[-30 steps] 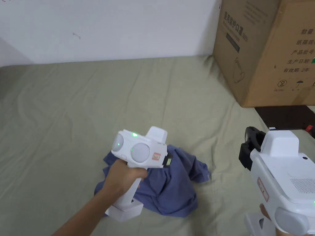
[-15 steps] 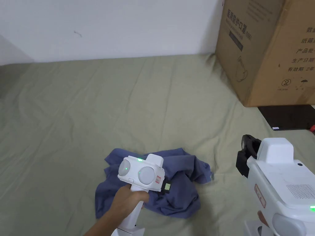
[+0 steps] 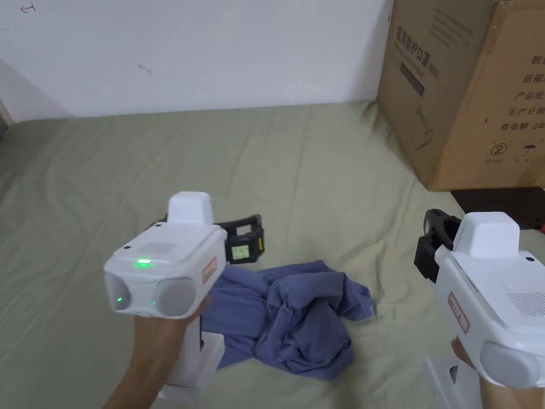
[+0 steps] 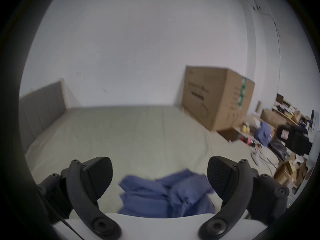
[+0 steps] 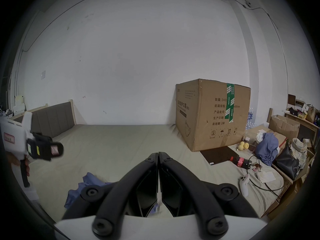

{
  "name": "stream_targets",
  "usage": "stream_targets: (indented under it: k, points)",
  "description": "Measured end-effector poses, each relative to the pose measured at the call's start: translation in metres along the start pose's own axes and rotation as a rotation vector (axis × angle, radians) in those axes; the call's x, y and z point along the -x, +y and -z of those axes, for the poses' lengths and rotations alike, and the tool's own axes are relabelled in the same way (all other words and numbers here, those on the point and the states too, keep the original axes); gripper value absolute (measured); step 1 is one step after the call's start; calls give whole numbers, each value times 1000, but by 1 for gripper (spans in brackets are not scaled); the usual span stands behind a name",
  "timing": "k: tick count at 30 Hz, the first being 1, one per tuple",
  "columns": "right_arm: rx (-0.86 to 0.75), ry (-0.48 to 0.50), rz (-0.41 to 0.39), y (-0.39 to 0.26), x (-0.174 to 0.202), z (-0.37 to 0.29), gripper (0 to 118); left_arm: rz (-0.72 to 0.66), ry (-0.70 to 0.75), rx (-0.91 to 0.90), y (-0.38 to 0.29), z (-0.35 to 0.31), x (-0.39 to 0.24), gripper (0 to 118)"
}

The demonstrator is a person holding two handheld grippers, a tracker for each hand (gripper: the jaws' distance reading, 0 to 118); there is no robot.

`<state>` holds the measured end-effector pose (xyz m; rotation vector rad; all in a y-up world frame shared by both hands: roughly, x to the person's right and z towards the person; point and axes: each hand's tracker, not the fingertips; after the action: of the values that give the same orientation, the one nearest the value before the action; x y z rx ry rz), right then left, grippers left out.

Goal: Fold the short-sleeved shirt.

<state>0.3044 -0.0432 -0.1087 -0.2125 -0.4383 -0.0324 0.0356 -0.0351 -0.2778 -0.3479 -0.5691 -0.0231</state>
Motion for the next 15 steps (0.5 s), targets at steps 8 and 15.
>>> stream_targets:
  k: [8, 15]
  points:
    - [-48, 23, -2, 14, 10, -4, 0, 33, 126, -178, -8, -33, 36, 36]
    - [-50, 38, -5, 14, 16, -4, 0, 32, 162, -166, -16, -36, 50, 0]
